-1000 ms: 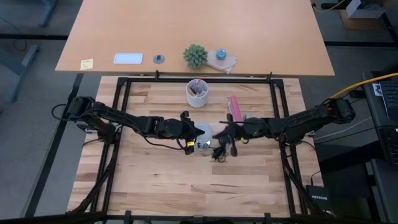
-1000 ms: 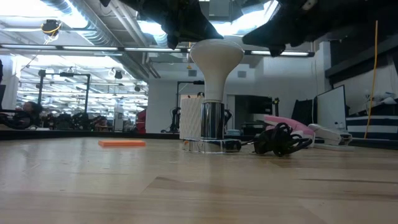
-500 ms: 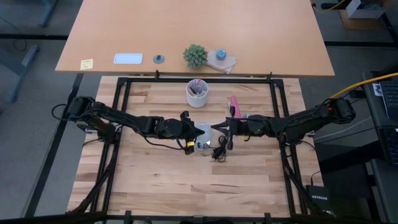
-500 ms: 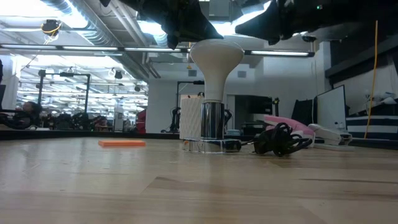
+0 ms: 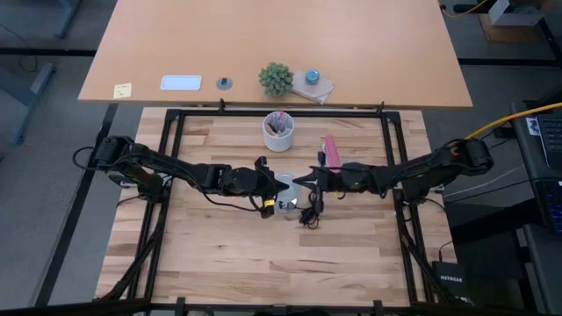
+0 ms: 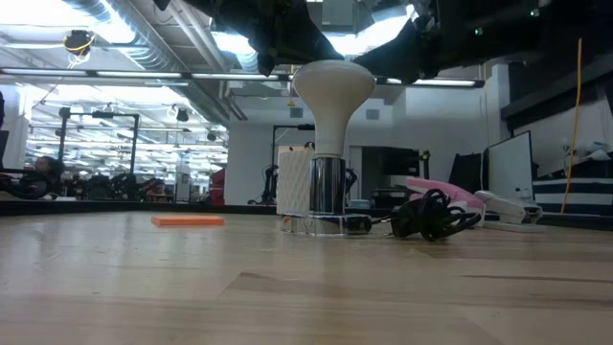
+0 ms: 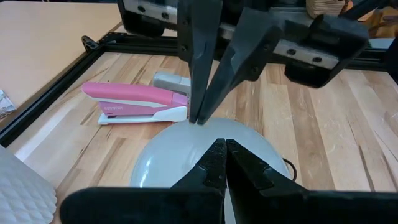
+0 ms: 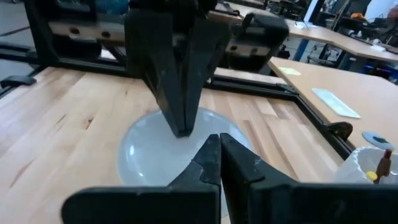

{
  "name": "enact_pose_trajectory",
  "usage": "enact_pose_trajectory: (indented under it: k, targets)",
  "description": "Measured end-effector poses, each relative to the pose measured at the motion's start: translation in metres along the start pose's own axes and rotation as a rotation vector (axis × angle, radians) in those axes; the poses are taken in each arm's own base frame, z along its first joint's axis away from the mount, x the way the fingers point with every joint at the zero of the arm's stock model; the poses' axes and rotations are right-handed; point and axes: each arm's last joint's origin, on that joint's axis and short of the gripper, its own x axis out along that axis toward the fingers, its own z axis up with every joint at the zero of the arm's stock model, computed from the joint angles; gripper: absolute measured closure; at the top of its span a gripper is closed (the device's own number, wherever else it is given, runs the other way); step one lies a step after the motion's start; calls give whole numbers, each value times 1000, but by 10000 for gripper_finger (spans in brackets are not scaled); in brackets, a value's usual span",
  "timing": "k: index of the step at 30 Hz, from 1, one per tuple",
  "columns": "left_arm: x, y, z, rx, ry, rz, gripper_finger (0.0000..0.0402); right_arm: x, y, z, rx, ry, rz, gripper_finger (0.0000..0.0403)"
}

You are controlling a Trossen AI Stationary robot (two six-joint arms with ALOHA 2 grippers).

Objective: Screw lightbulb
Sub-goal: Insert the lightbulb into the lamp

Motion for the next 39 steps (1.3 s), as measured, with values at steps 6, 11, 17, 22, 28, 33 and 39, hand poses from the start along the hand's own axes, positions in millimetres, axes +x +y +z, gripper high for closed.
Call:
enact_pose_trajectory:
  k: [6, 11, 17, 22, 28, 33, 39]
  targets:
    - [0, 0, 0, 0, 0, 0, 400, 2, 1, -3, -3, 15, 2, 398]
    - [0, 0, 0, -1, -2, 0, 400, 4, 1, -5, -3, 18, 3, 400]
    - [0, 0, 1, -3, -10, -1, 400, 4, 2, -5, -4, 23, 3, 396]
    - [0, -1, 4, 31, -45, -5, 400, 4, 2, -6, -5, 26, 4, 395]
    - [-1, 0, 7, 51, -70, -6, 400, 4, 2, -6, -5, 28, 4, 394]
    - [-1, 0, 7, 49, -76, -5, 400, 4, 2, -6, -5, 29, 5, 394]
    - [-2, 0, 9, 43, -89, -7, 400, 4, 2, -6, -5, 31, 5, 394]
